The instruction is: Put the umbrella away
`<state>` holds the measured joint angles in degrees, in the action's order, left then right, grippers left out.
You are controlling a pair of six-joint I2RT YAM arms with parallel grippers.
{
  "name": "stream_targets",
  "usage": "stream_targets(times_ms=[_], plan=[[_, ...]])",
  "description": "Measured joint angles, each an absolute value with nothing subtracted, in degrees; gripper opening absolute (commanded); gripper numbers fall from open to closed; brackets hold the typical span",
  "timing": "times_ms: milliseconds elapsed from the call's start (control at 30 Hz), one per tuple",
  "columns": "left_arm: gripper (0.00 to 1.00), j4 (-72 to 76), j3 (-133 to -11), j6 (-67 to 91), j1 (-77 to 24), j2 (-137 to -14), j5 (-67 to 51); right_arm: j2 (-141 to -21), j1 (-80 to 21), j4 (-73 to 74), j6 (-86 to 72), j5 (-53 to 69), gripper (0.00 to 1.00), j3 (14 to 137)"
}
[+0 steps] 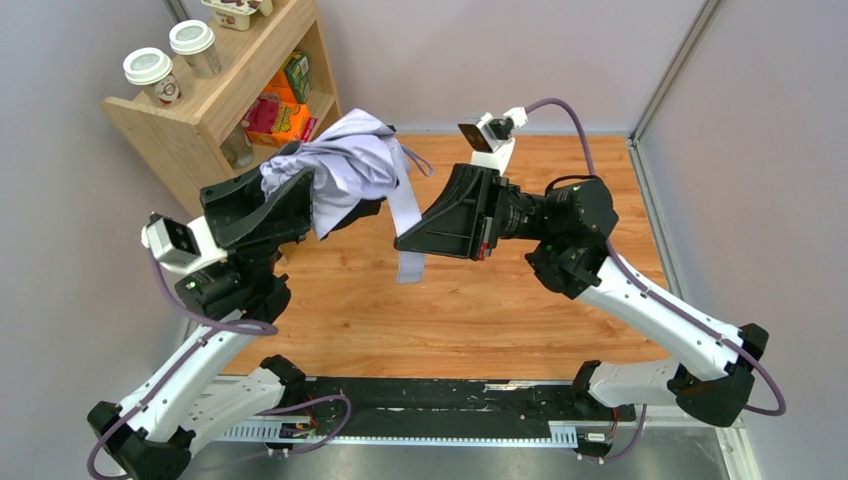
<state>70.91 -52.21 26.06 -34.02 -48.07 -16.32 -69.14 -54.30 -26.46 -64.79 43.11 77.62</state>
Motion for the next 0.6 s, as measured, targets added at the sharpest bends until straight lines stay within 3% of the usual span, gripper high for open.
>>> stream_targets(times_ms=[200, 367, 600], plan=[[0.00, 73.8, -51.1, 26.5, -34.2, -53.7, -5.0, -73.5, -60.6, -24.1, -68.8, 35.0, 0.00, 80.7], [0.00, 74.7, -51.1, 30.7, -34.3, -56.8, 5.0, -74.5, -62.8, -11.4, -58.0, 27.2, 0.00, 80.8], [0.00, 74.9, -51.8, 46.0, -34.2, -59.2, 13.4, -73.8, -65.7, -7.3, -34.3, 16.3, 0.00, 76.8]])
